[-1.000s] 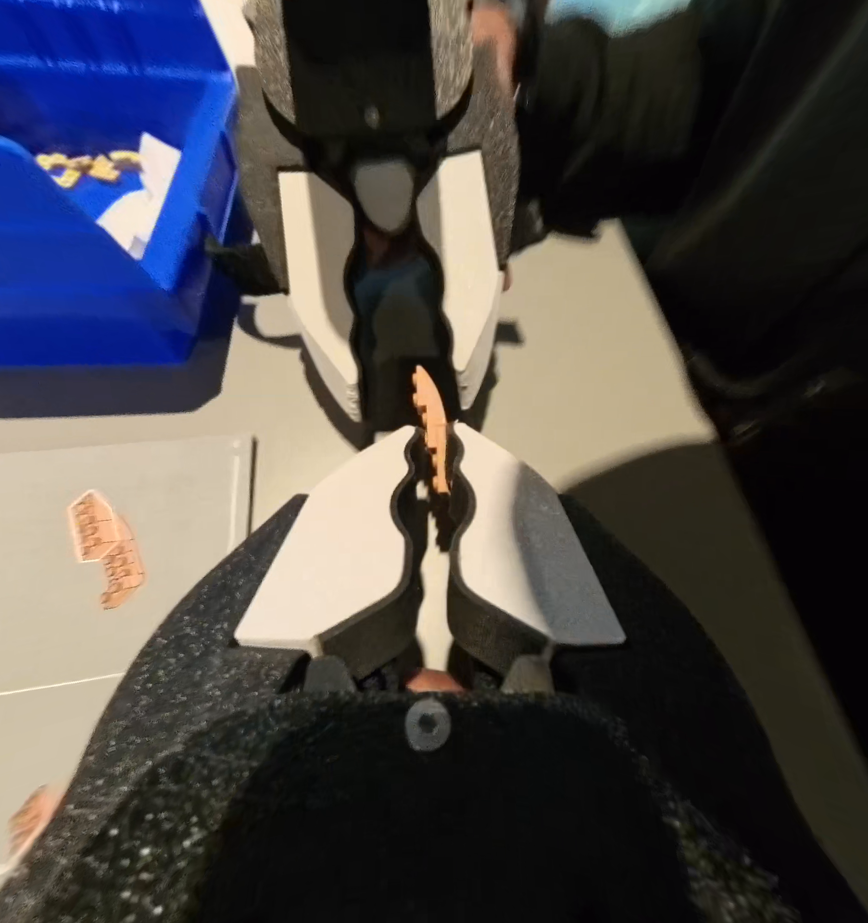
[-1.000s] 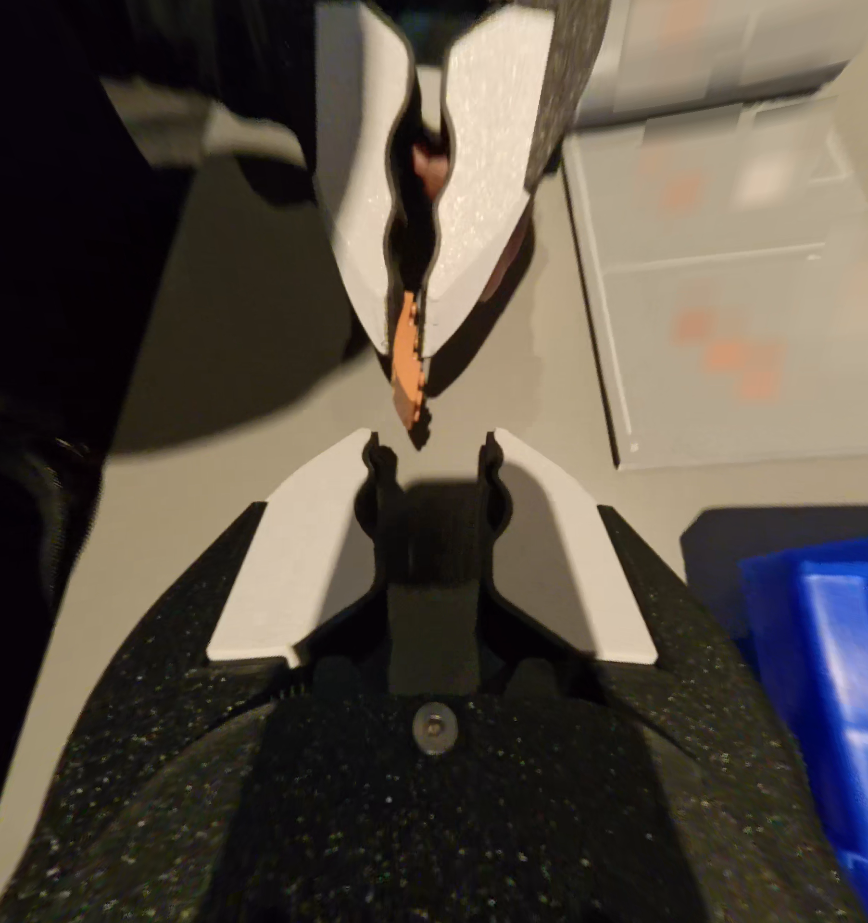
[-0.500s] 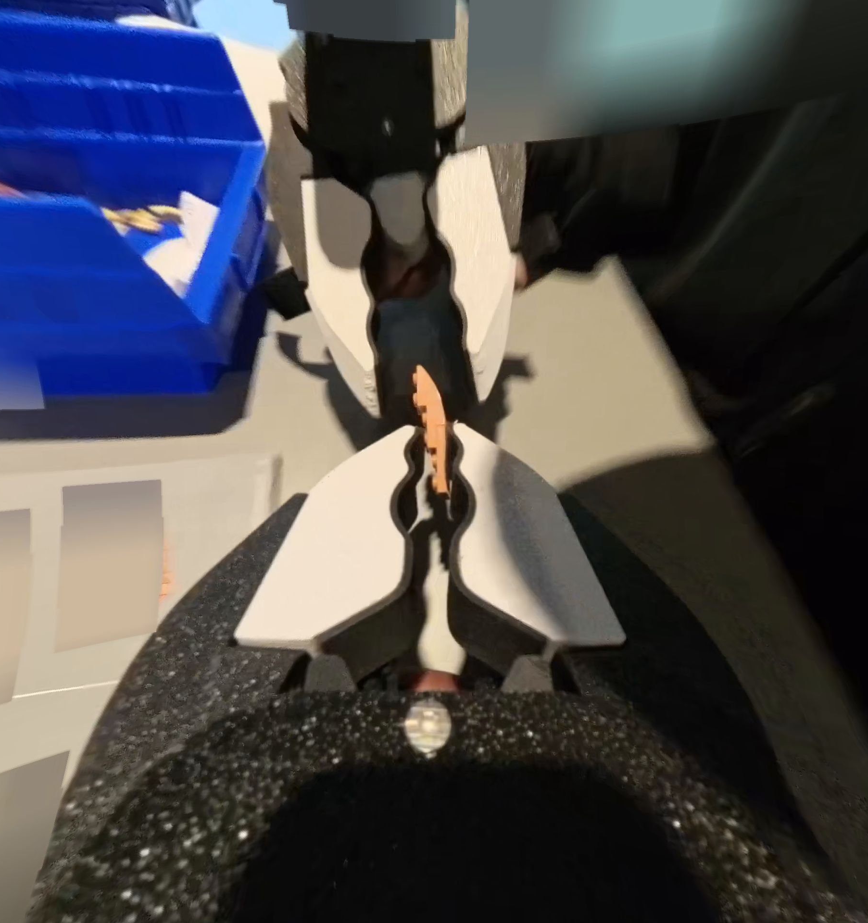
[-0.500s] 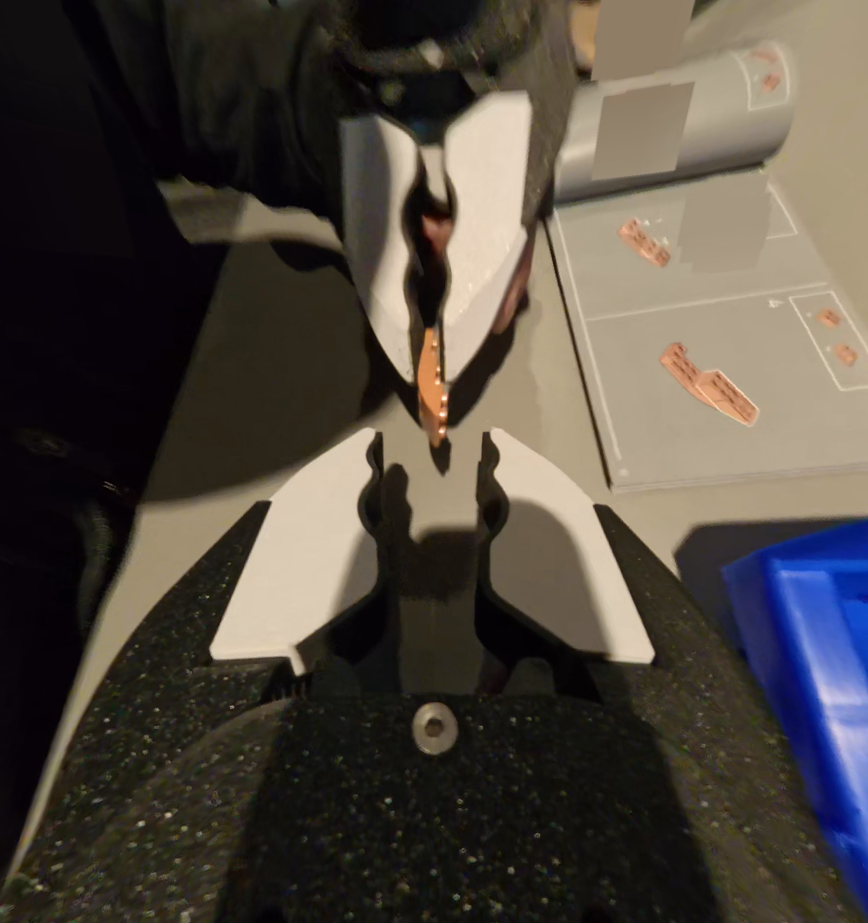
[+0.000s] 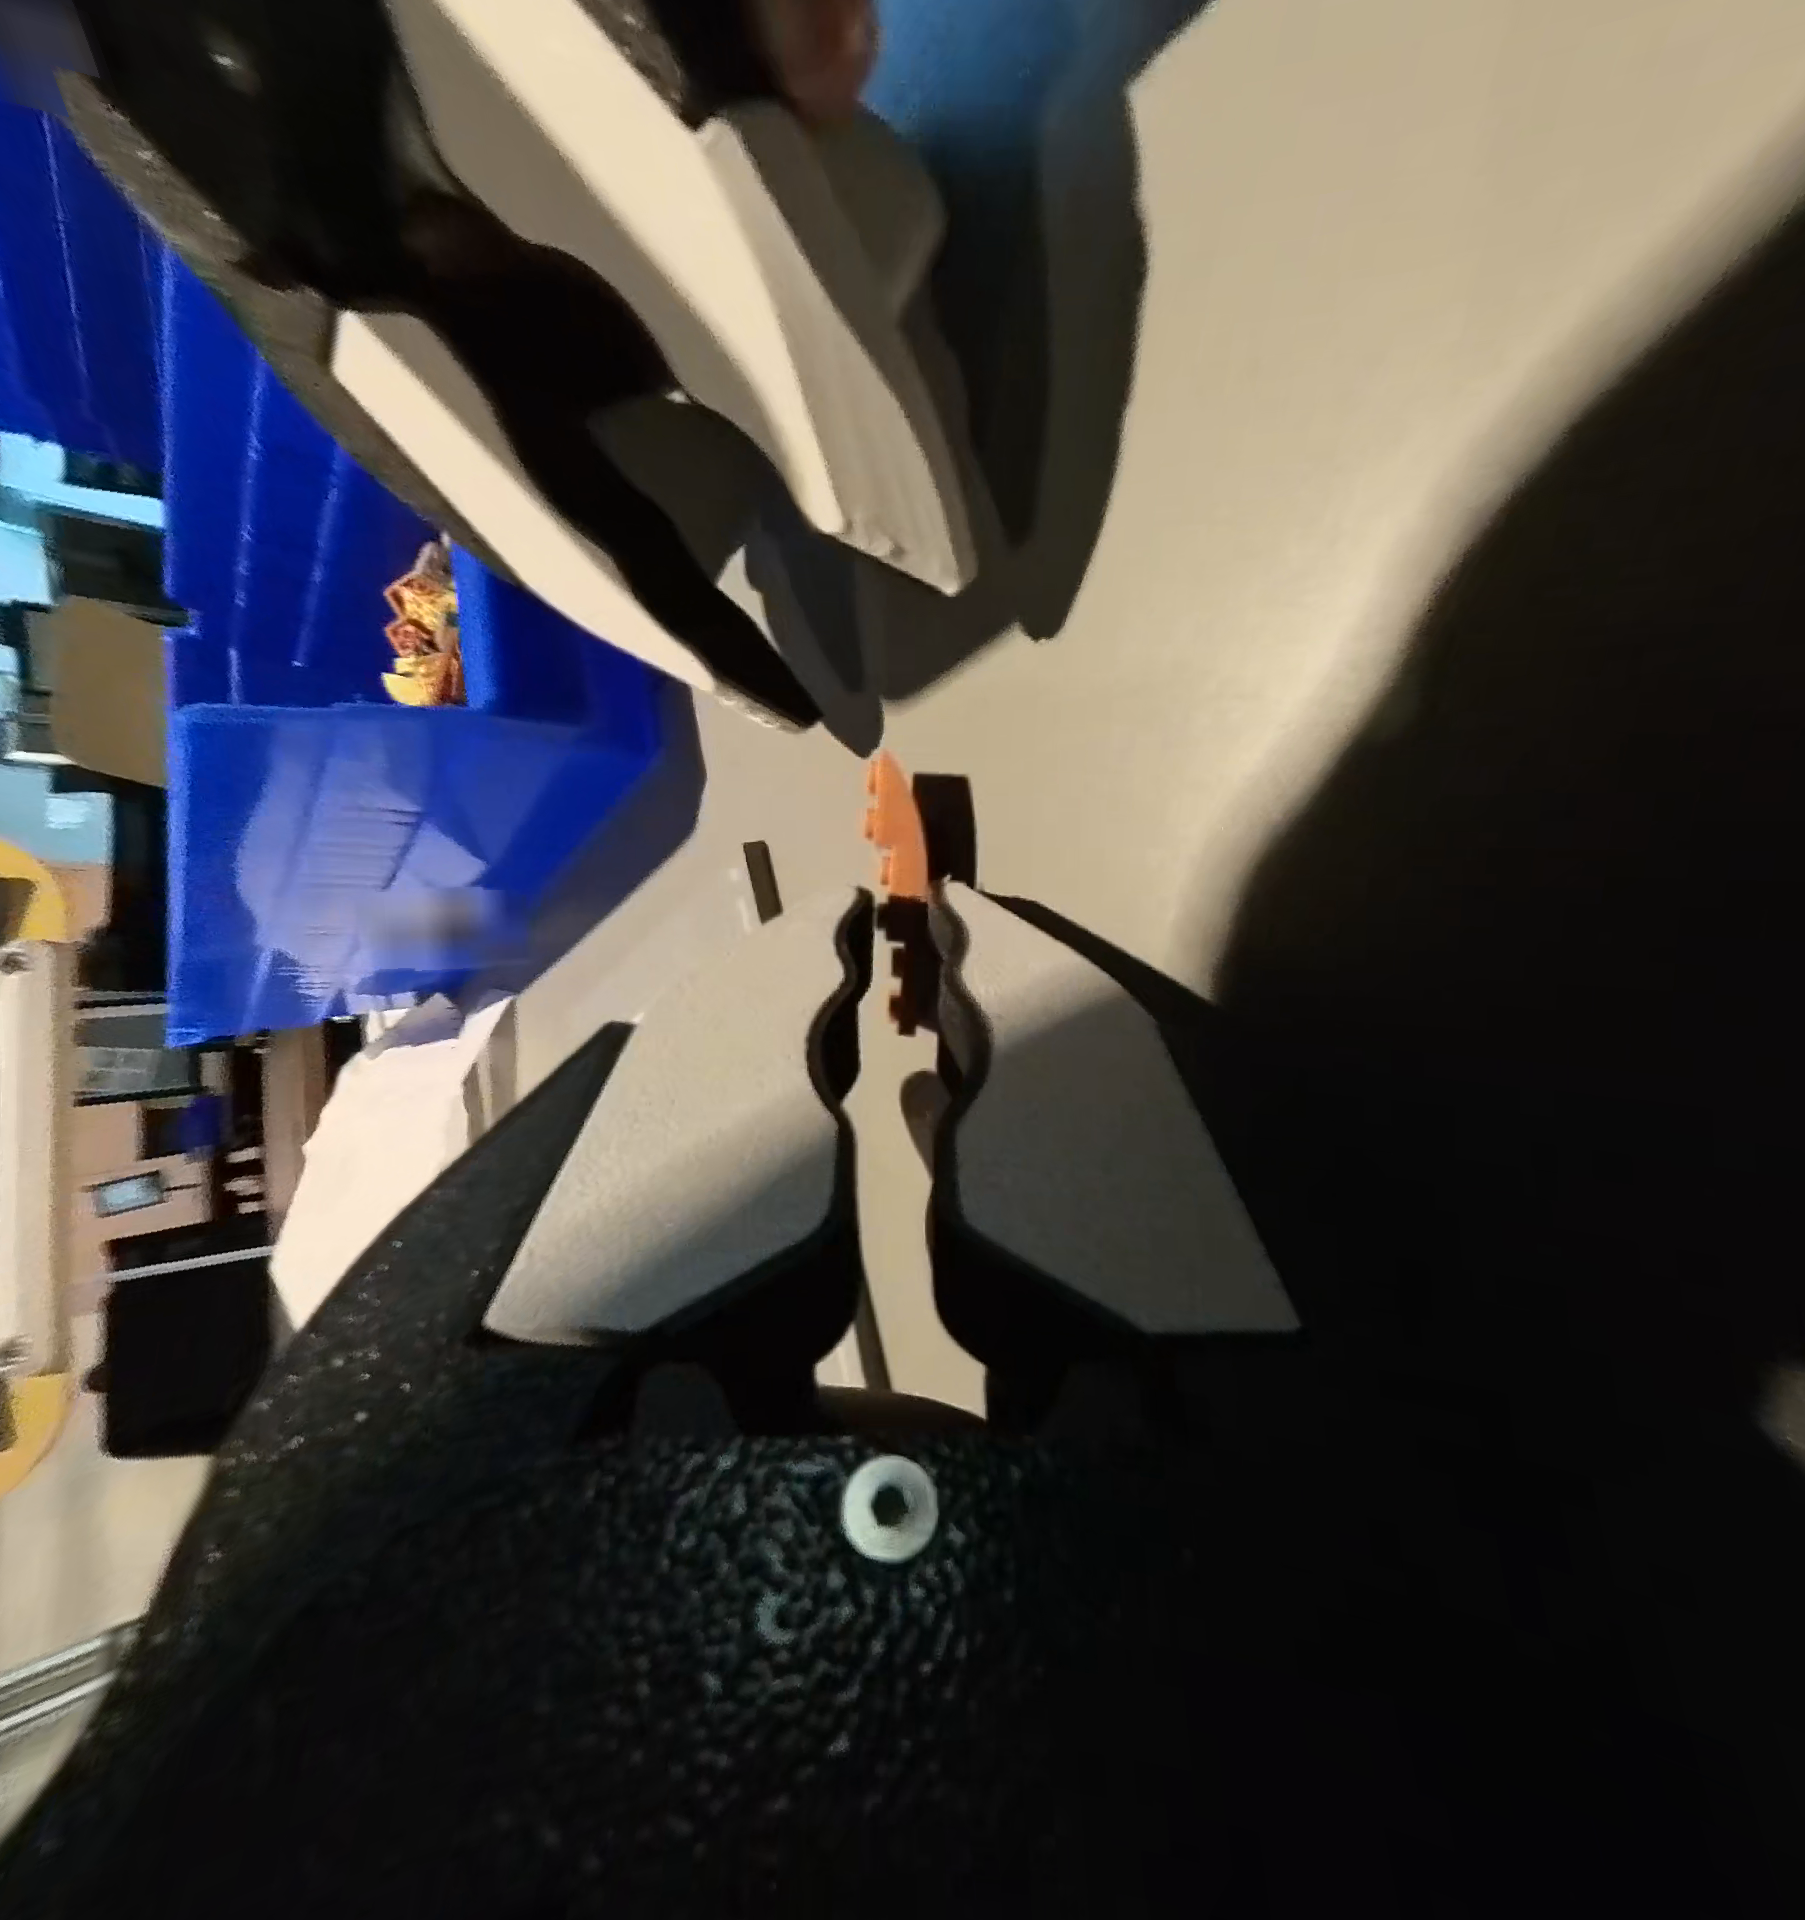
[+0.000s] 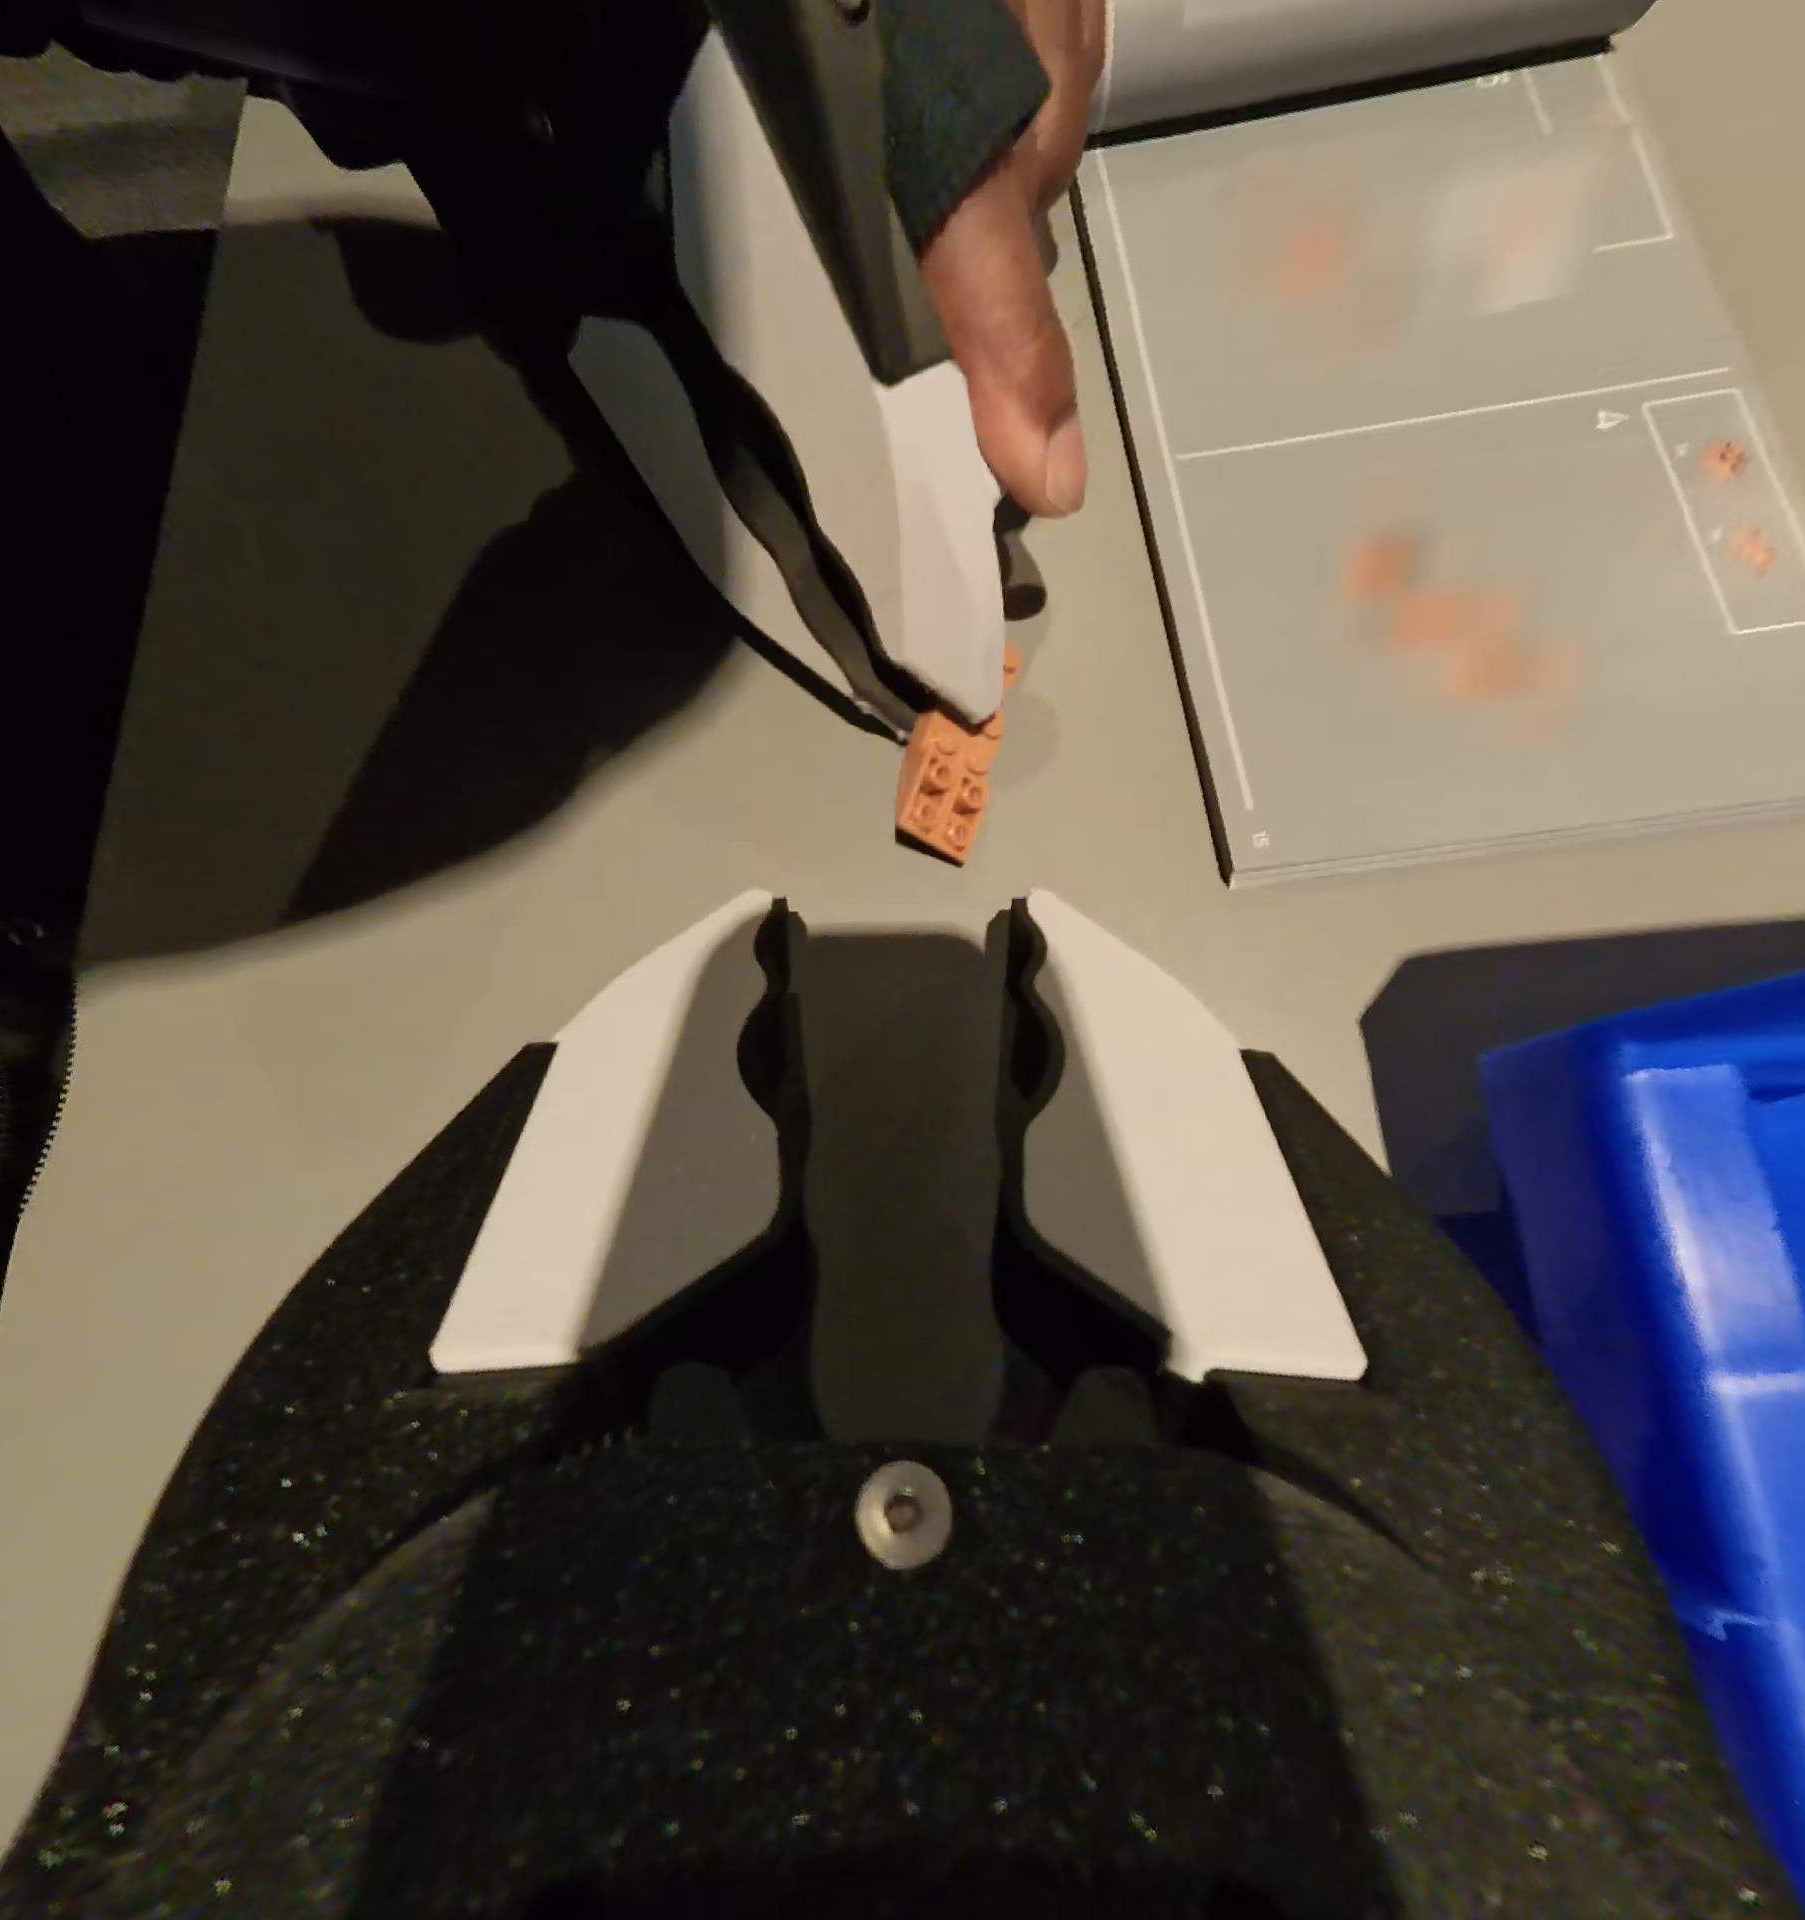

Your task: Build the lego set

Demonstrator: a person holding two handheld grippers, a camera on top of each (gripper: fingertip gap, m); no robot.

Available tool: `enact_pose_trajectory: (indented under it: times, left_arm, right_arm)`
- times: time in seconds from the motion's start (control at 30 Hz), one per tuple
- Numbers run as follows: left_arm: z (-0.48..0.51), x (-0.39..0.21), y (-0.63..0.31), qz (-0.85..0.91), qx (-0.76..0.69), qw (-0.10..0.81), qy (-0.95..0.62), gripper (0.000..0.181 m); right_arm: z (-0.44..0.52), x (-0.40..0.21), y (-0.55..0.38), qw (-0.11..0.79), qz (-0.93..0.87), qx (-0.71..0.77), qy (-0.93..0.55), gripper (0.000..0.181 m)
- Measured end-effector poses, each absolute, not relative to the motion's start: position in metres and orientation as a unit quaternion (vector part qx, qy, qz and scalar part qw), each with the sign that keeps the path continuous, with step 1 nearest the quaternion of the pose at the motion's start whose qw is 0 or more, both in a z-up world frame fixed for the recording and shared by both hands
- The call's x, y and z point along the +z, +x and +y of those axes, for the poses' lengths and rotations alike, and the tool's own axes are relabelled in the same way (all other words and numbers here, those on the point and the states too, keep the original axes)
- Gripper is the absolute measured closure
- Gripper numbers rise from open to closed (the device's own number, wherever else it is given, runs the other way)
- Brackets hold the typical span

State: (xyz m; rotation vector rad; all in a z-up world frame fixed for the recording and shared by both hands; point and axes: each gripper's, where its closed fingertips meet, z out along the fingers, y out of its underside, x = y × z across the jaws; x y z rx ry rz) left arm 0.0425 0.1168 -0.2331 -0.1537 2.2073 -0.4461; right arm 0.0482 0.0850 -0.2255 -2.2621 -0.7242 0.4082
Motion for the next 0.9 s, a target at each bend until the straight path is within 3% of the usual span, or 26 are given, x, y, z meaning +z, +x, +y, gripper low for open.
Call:
enact_pose_trajectory:
  times: [0.2,0.3,0.53,0.9]
  left_arm:
    - [0.114,-0.223,0.04,0.879,-0.249,0.385,-0.129,0.144]
    - [0.115,-0.218,0.037,0.873,-0.299,0.341,-0.176,0.14]
    - [0.11,-0.215,0.031,0.846,-0.397,0.207,-0.291,0.152]
    - [0.121,-0.238,0.027,0.865,-0.349,0.175,-0.315,0.167]
  right_arm:
    - [0.083,-0.227,0.049,0.355,-0.281,0.16,-0.877,0.142]
    - [0.083,-0.227,0.049,0.357,-0.281,0.163,-0.876,0.142]
    - [0.083,-0.228,0.048,0.358,-0.284,0.163,-0.874,0.142]
    - [0.081,-0.23,0.05,0.355,-0.289,0.166,-0.873,0.143]
